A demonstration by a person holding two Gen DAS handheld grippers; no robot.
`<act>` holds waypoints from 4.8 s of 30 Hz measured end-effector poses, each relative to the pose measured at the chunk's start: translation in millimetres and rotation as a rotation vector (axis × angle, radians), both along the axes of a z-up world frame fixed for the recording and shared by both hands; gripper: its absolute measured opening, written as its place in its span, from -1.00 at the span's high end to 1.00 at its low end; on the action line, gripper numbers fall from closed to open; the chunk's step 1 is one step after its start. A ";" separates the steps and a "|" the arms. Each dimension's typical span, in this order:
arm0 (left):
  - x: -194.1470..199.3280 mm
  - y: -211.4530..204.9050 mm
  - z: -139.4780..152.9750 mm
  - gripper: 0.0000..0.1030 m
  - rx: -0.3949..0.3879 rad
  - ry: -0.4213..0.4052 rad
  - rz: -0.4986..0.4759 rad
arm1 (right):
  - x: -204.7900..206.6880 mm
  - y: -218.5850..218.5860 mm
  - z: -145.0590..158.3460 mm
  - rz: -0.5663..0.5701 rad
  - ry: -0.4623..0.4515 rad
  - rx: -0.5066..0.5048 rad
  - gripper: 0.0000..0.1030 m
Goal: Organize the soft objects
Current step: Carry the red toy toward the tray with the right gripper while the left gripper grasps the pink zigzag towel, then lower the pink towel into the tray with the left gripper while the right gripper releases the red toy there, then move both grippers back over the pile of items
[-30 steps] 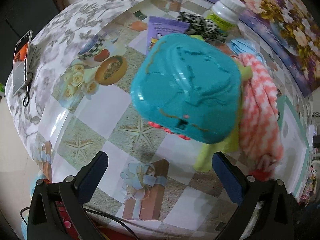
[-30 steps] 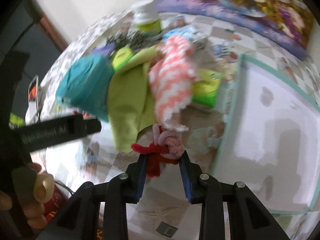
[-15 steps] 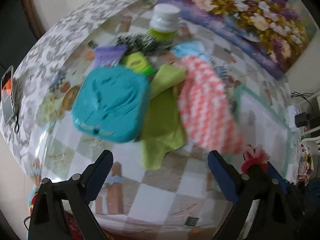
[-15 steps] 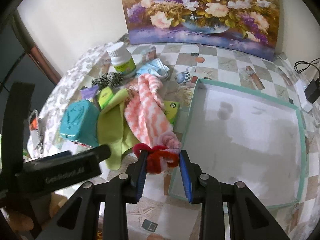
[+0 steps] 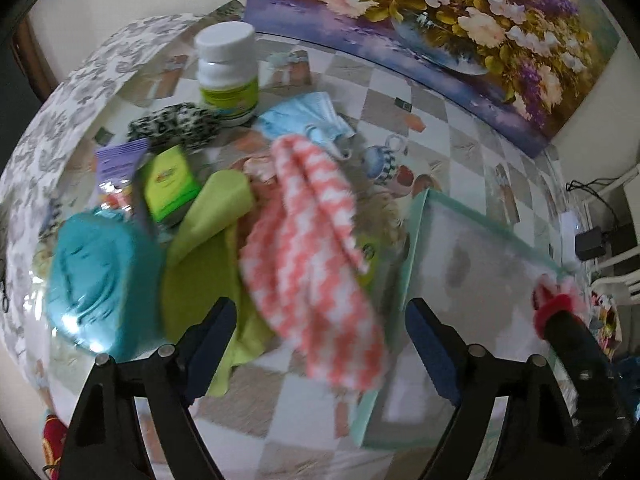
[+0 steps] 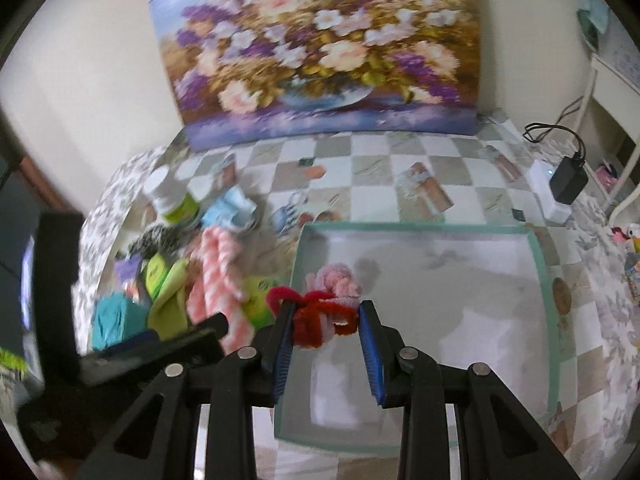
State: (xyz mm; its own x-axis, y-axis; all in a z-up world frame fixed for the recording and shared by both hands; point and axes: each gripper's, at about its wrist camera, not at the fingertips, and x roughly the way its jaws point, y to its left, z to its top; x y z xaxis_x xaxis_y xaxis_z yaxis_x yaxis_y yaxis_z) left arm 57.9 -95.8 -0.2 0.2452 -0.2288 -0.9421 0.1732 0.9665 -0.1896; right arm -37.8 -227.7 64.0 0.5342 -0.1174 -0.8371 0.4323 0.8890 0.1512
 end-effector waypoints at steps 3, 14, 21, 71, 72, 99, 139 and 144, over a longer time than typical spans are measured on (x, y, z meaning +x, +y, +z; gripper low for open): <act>9.3 -5.4 -7.5 -0.65 0.019 -0.016 0.006 | 4.3 -8.9 4.3 -0.026 -0.019 -0.007 0.35; 23.1 -12.7 -30.3 0.63 0.100 -0.044 -0.011 | 4.2 -17.8 -9.5 -0.049 0.012 -0.017 0.35; 20.4 -8.8 -25.0 0.81 0.082 -0.071 -0.040 | -2.6 -19.9 -14.3 -0.054 0.017 -0.014 0.35; -93.1 -102.5 46.9 0.81 -0.106 -0.335 -0.511 | -96.8 -133.0 1.4 -0.436 0.009 -0.042 0.35; -92.3 -105.5 38.5 0.81 -0.093 -0.311 -0.515 | -95.6 -134.4 -3.6 -0.432 0.019 -0.031 0.35; -48.9 -86.0 -6.2 -0.67 -0.006 -0.153 -0.328 | -70.4 -133.0 -79.3 -0.378 0.278 0.066 -0.66; 6.1 -14.0 16.9 -0.92 0.067 -0.111 -0.057 | -43.3 -94.9 -75.4 -0.272 0.289 -0.039 -1.00; 16.6 4.8 30.2 -0.92 0.092 -0.135 -0.028 | -37.9 -87.1 -76.3 -0.260 0.270 -0.023 -1.00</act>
